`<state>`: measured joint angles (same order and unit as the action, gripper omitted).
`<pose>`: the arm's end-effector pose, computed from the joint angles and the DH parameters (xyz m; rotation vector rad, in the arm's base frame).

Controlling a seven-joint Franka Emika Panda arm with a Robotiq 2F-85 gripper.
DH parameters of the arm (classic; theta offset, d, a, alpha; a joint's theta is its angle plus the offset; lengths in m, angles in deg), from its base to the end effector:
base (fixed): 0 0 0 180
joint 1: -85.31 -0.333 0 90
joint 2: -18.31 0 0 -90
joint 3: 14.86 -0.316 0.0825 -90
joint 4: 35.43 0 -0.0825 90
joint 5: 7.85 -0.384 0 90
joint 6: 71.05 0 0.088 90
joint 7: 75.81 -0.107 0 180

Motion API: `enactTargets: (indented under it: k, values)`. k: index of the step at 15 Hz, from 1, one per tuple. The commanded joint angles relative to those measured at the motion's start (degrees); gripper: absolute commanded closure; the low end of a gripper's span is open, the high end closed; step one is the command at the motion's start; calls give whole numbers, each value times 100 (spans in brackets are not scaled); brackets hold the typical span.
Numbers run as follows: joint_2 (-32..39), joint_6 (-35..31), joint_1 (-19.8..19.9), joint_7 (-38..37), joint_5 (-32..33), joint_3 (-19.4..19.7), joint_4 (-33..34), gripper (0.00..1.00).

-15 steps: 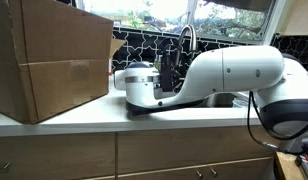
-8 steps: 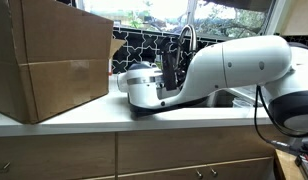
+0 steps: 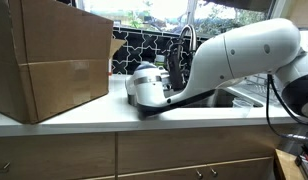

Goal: Rinse the plate in the sink and put it on the dish rack

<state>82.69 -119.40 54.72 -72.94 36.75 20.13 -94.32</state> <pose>0.6539 0.0176 0.2920 1.4956 -0.2118 -1.0267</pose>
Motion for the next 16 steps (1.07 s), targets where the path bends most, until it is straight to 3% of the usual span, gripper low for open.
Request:
enactTargets:
  k: [1, 3, 4, 16]
  values:
    - [-21, -3, -3, -8, 0, -3, -36, 93]
    - [-39, -5, -13, -12, 0, -6, -60, 93]
    - [-43, -6, -19, -13, 0, -7, -70, 98]
    - [-687, -20, -501, -97, 505, 456, -1723, 98]
